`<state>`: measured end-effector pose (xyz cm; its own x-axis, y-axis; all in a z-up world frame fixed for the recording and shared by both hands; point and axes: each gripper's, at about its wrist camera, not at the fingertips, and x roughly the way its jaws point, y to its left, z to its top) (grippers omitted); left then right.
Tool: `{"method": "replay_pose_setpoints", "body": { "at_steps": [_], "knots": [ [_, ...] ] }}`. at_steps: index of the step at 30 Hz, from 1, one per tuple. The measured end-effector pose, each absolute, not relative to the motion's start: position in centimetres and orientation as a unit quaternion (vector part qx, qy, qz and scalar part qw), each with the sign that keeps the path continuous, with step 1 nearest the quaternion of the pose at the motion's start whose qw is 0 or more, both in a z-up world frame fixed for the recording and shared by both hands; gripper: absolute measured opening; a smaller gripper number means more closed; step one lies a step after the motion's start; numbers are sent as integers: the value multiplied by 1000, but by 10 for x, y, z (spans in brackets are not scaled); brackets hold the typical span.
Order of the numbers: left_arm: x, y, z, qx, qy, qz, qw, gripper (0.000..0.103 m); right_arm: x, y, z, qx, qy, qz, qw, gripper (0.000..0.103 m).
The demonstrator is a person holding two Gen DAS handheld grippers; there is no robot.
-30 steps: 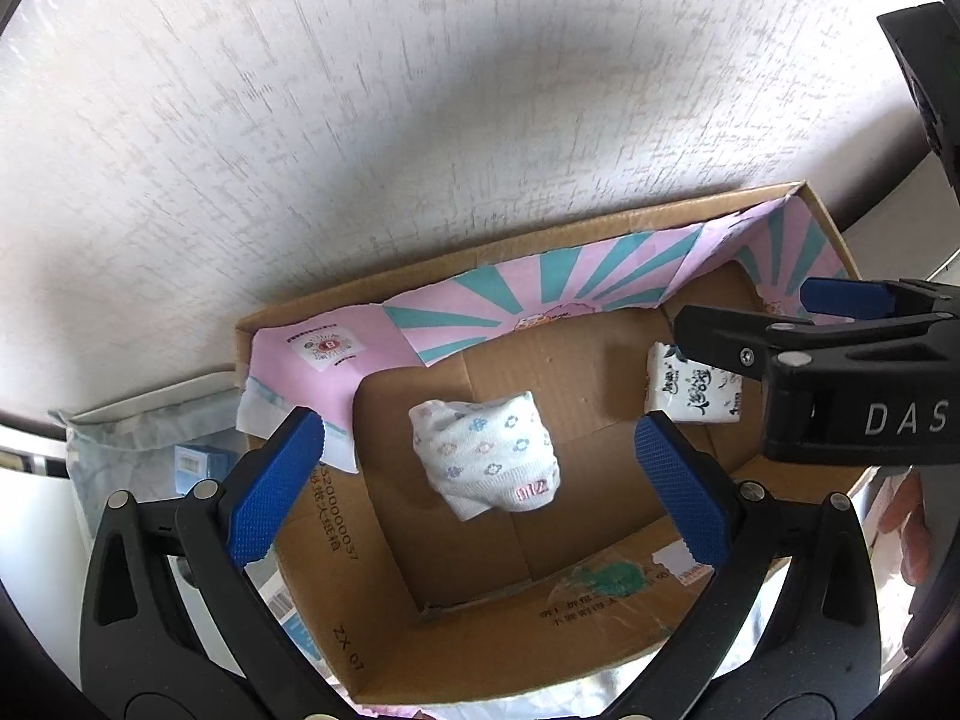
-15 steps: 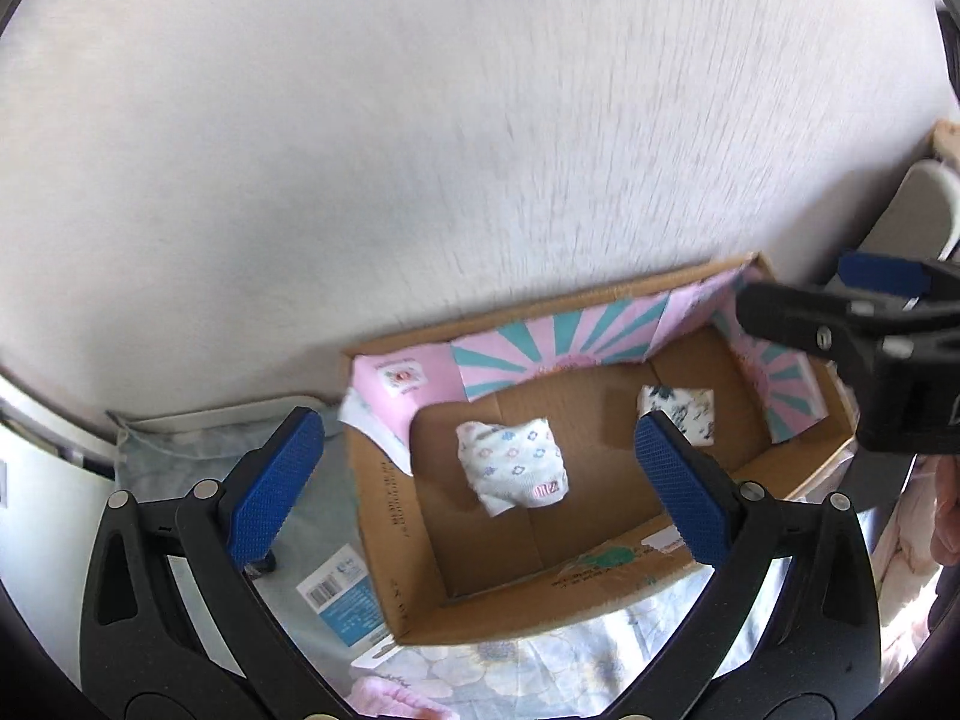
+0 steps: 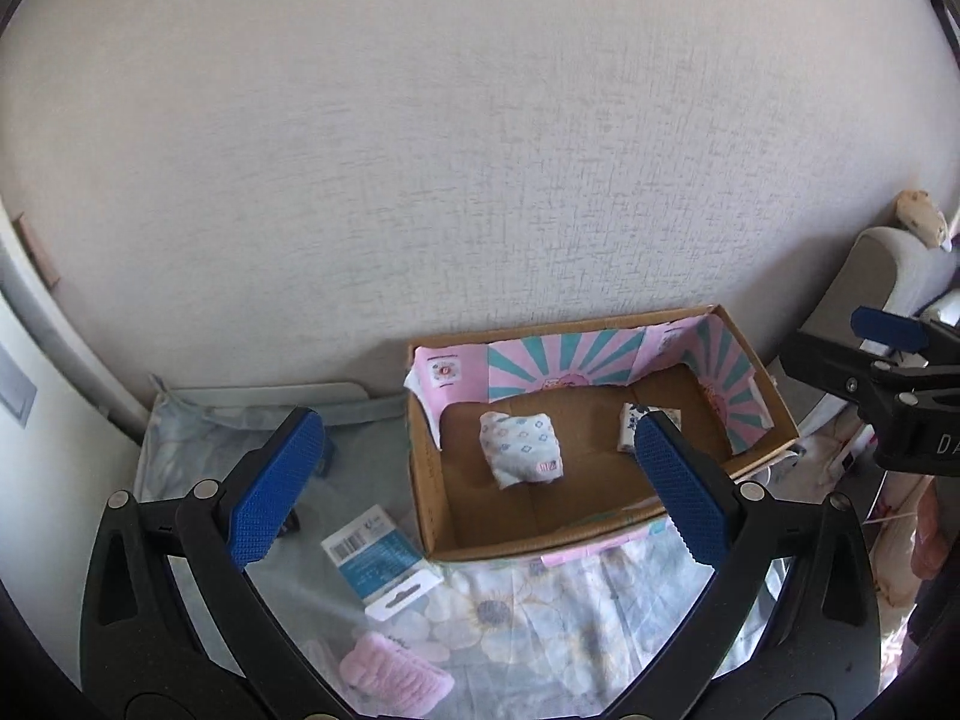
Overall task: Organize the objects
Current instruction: 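Withdraw both grippers from the box back toward the remaining items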
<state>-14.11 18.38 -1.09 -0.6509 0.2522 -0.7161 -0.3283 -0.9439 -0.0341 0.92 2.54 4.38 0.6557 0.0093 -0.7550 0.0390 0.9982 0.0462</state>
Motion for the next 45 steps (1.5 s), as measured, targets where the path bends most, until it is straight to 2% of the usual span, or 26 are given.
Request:
{"method": "replay_pose_setpoints", "body": {
  "at_steps": [8, 14, 29, 45],
  "knots": [
    [-89, 154, -7, -344, 36, 927, 146, 103, -48, 42, 51, 25, 363, -3, 931, 103],
    [-66, 142, -20, -355, 14, 923, 150, 103, -73, 51, 48, 11, 346, 0, 938, 103],
    [-42, 108, -4, -333, 8, 932, 146, 103, -94, 75, 53, 9, 328, 10, 945, 103],
    [-27, 1, 11, -322, -17, 942, 87, 103, -96, 178, 42, -2, 331, 95, 939, 103]
  ]
}}
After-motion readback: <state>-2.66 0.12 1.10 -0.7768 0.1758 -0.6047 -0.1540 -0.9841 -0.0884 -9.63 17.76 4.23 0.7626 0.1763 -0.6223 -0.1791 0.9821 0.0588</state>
